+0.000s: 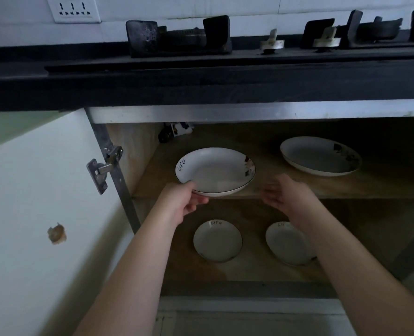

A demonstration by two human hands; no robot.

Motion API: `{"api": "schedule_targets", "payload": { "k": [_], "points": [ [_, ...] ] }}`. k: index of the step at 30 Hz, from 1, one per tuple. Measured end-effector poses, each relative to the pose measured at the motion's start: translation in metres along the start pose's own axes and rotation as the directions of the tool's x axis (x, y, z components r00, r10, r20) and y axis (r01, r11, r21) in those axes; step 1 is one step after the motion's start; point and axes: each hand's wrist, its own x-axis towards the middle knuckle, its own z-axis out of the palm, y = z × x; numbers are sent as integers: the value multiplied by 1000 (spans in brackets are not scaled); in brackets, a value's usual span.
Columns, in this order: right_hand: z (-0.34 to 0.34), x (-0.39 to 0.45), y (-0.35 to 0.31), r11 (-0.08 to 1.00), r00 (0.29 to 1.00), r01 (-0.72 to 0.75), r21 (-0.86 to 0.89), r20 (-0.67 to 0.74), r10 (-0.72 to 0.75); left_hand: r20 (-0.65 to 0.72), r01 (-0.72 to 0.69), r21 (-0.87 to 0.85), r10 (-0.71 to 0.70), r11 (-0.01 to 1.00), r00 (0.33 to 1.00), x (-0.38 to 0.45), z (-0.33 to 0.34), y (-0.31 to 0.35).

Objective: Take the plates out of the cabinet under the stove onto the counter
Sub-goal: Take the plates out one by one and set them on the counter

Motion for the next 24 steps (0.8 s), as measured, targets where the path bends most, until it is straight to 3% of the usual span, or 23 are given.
{"api": "schedule_targets", "payload": {
  "k": [7,19,24],
  "points": [
    [-7,-4,-1,994,995,-30,107,94,20,-56,-14,-19,13,1000,998,-27,-12,-13],
    [-8,-2,-9,999,988,-34,30,155,29,-14,-104,123,107,987,994,-48,-26,-9],
    [-16,13,-2,996,992,-12,-90,125,23,-30,-103,198,111,975,993,-41,-26,-11]
  ]
}}
